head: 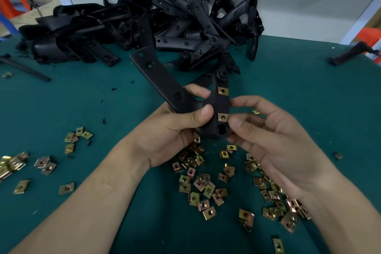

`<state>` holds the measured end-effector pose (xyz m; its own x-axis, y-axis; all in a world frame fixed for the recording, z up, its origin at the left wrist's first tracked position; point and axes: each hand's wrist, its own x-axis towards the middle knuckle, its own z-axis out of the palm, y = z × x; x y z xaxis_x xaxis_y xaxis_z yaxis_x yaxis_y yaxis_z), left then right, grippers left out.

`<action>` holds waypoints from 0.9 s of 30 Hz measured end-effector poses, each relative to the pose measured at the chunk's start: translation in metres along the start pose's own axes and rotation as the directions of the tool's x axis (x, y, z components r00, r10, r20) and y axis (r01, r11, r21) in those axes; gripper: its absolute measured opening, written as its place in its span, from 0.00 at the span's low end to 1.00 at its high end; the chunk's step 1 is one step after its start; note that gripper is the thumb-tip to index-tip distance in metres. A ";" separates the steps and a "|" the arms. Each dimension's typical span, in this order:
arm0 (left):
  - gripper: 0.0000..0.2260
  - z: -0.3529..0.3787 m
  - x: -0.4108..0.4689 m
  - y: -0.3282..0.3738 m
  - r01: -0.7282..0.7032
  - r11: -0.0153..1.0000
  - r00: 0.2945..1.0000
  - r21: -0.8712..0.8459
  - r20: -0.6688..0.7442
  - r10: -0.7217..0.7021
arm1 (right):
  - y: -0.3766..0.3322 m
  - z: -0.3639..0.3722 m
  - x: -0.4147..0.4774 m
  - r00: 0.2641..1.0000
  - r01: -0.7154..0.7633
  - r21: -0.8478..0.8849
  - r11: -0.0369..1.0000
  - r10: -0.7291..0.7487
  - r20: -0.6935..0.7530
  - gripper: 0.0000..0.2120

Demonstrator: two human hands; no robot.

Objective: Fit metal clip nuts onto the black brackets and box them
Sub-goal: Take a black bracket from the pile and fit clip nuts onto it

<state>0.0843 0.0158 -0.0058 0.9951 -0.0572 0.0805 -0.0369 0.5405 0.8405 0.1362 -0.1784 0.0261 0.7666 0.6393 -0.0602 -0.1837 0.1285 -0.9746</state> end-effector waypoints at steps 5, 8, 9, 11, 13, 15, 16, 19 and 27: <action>0.19 -0.001 -0.001 0.000 0.019 0.998 1.000 0.066 0.023 -0.021 | 0.003 -0.002 0.000 0.999 -0.006 0.043 0.999 0.004 0.043 0.17; 0.18 0.001 0.002 -0.002 -0.038 0.988 0.997 0.149 -0.063 0.047 | 0.004 0.000 0.001 0.998 0.042 0.055 0.998 -0.044 0.044 0.21; 0.17 0.002 0.003 -0.003 -0.057 0.981 0.993 0.185 -0.094 0.076 | 0.004 0.001 0.002 0.998 0.058 0.040 0.998 -0.059 0.021 0.22; 0.16 0.005 0.003 -0.006 -0.069 0.955 0.988 0.287 -0.115 0.106 | 0.006 0.002 0.004 0.993 0.099 -0.043 0.994 -0.101 -0.067 0.20; 0.17 0.008 0.003 -0.009 -0.075 0.934 0.985 0.350 -0.120 0.124 | 0.008 0.004 0.006 0.982 0.127 -0.102 0.987 -0.139 -0.124 0.15; 0.18 0.010 0.003 -0.008 -0.112 0.932 0.974 0.345 -0.146 0.171 | 0.006 0.004 0.005 0.980 0.113 -0.081 0.990 -0.125 -0.153 0.14; 0.18 0.011 0.003 -0.006 -0.133 0.935 0.965 0.328 -0.173 0.197 | 0.002 0.004 0.005 0.980 0.101 -0.067 0.993 -0.111 -0.167 0.14; 0.24 0.012 0.002 0.000 -0.191 0.945 0.916 0.266 -0.298 0.269 | -0.017 -0.002 -0.004 0.971 0.076 -0.097 0.992 -0.096 -0.220 0.14; 0.15 0.081 -0.009 -0.013 -0.332 0.833 0.817 0.442 -0.307 0.489 | -0.054 -0.040 -0.100 0.867 0.087 -0.252 0.964 -0.198 -0.458 0.15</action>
<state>0.0688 -0.0583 0.0257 0.8229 0.4749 0.3120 -0.4019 0.0982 0.9104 0.0937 -0.2797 0.0760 0.9824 0.1818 0.0420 0.0450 -0.0120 -0.9989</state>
